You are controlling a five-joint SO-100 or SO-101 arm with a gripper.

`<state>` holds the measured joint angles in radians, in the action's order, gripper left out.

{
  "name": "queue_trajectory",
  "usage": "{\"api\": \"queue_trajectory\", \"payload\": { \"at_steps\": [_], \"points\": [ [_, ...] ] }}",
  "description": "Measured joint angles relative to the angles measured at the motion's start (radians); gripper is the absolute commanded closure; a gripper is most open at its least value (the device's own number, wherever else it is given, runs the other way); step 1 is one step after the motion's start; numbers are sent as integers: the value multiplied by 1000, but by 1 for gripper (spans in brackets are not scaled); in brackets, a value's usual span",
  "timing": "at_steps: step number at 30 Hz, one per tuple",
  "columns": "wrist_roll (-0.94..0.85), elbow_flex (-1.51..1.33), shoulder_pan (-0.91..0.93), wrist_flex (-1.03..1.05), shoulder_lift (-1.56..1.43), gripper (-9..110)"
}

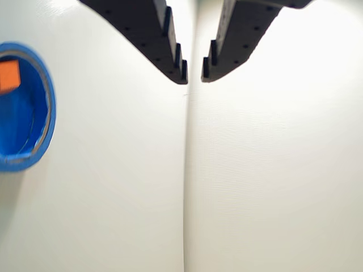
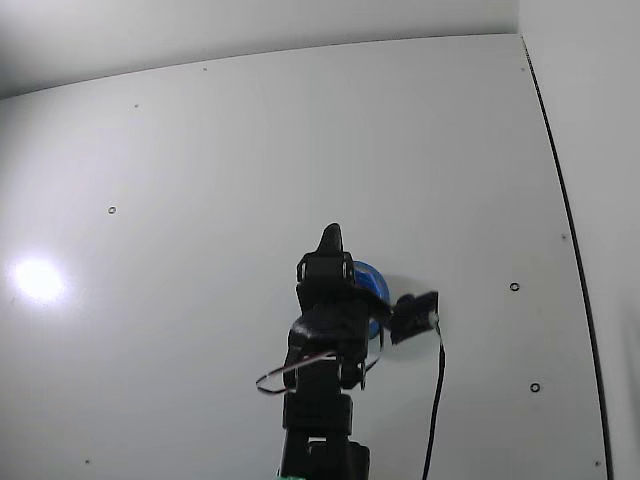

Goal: Grasp a block and put it in the bin.

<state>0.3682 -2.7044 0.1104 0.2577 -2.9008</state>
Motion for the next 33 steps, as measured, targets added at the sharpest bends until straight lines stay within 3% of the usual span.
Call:
{"api": "queue_trajectory", "payload": {
  "at_steps": [10,25,33],
  "points": [
    [-115,-433,0,5,-160,102],
    [-144,-469,-51,347,-160,101],
    [-144,-448,-57,383,-160,101]
  ]
}}
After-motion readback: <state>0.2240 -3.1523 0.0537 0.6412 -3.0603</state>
